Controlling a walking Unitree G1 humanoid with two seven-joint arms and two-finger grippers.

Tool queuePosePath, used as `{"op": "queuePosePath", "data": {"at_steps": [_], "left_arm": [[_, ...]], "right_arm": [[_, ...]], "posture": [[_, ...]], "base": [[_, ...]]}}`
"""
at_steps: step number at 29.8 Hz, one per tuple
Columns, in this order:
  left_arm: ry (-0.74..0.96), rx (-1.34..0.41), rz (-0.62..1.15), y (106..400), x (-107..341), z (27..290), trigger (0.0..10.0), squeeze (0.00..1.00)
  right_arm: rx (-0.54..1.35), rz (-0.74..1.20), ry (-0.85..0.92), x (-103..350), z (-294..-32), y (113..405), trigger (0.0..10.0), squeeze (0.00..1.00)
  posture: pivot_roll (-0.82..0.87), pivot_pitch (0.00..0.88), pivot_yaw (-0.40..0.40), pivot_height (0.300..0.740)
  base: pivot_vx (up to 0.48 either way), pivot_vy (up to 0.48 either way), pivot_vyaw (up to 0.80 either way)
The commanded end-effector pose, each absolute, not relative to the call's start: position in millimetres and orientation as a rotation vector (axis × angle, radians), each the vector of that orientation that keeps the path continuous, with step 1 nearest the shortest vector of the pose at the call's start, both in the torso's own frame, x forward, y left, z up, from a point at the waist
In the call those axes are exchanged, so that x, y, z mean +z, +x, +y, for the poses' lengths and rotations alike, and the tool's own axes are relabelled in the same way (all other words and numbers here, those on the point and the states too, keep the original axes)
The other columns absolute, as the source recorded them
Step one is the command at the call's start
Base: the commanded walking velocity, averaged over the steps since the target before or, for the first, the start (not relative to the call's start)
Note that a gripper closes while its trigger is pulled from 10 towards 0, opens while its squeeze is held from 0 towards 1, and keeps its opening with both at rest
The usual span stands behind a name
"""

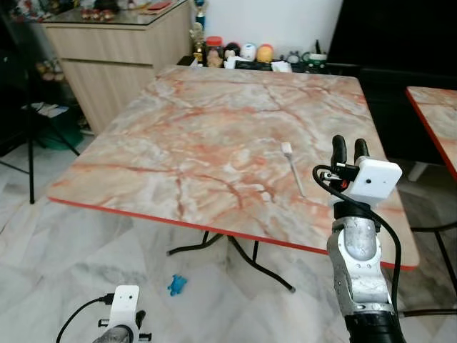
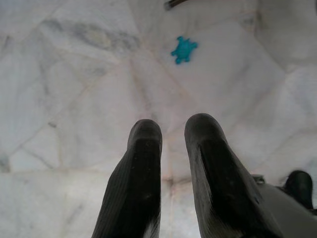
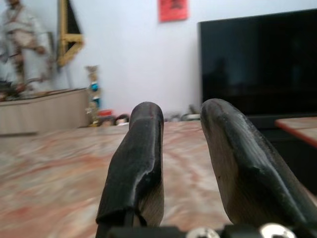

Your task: Setting the table

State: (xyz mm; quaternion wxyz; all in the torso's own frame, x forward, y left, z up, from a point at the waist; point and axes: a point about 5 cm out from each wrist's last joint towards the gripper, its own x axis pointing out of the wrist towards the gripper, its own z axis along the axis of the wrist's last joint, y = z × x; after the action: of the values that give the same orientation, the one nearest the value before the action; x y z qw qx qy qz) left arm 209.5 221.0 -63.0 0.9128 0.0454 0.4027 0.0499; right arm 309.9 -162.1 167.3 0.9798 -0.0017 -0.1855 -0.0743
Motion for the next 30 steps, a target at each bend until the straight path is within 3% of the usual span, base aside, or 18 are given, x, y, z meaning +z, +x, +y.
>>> {"op": "queuePosePath", "data": {"at_steps": [1,21,30], "left_arm": [[0.099,0.114,0.836,208.0,-63.4,223.3,10.0,0.00],[0.099,0.113,0.835,208.1,-63.4,222.9,10.0,0.00],[0.097,0.112,0.834,207.9,-63.5,222.9,10.0,0.00]], "right_arm": [[-0.149,-0.352,0.000,164.6,-162.6,311.0,10.0,0.00],[-0.133,-0.304,-0.026,157.1,-161.2,311.9,10.0,0.00],[-0.108,-0.250,-0.058,150.3,-157.4,313.5,10.0,0.00]], "posture": [[0.03,0.000,0.016,0.740],[0.03,0.000,0.019,0.740],[0.03,0.000,0.018,0.740]], "base": [[0.000,0.000,0.00],[0.000,0.000,0.00],[0.274,0.000,0.10]]}}
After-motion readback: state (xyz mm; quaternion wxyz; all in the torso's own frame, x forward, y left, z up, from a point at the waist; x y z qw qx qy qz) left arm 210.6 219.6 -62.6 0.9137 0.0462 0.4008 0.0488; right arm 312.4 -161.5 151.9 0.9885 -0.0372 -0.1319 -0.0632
